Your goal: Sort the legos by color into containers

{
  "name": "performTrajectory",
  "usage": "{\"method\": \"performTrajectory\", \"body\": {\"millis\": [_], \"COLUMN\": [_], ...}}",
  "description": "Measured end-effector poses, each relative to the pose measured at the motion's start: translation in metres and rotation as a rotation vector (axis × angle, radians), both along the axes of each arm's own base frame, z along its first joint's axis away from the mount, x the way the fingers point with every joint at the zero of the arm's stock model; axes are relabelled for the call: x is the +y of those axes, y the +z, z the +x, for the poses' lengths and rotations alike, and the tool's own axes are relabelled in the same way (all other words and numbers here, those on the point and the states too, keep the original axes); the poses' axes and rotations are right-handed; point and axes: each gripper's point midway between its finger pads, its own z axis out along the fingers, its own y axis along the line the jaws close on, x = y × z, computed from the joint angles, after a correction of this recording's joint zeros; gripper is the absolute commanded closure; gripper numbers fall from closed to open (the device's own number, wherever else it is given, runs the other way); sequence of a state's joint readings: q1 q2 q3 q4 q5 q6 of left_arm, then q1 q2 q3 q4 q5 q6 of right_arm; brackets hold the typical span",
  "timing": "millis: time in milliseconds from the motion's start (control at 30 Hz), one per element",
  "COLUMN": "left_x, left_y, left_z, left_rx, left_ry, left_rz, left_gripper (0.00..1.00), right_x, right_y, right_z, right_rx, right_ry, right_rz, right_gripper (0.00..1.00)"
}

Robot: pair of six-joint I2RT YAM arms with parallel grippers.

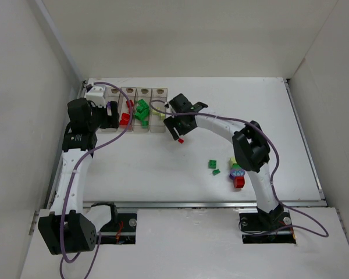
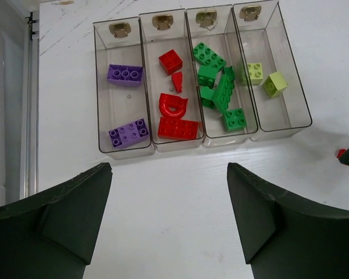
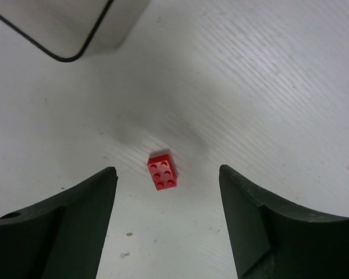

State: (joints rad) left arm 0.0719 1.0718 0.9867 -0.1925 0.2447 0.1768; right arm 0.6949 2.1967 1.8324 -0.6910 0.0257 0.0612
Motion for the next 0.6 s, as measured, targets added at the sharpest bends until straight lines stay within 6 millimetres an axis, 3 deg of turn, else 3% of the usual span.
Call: {"method": "performTrajectory", "body": {"millis": [200,567,600], "left_x": [-0.001,-0.001,-0.001], "left_y": [0.002,0.002,0.002], "left_z": [-0.001,-0.001,-0.001], "left_rx": [-0.007,-0.007,-0.007], "left_ry": [-0.004,-0.006,-0.006], "left_rz": [-0.001,-0.002,-0.002], "left_gripper": [0.22,0.22,0.22], "right_x": [0.010,0.009,0.008], "right_y": [-0.029,-0.031,-0.031], "right_z": [-0.012,-0.012,-0.013], "right_rx": [0.034,0.027,0.029], "right_ry": [0.095,0.103,0.099], "right_rz": [-0.058,-0.062,-0.062], "right_gripper": [0.35,0.57,0.63]}}
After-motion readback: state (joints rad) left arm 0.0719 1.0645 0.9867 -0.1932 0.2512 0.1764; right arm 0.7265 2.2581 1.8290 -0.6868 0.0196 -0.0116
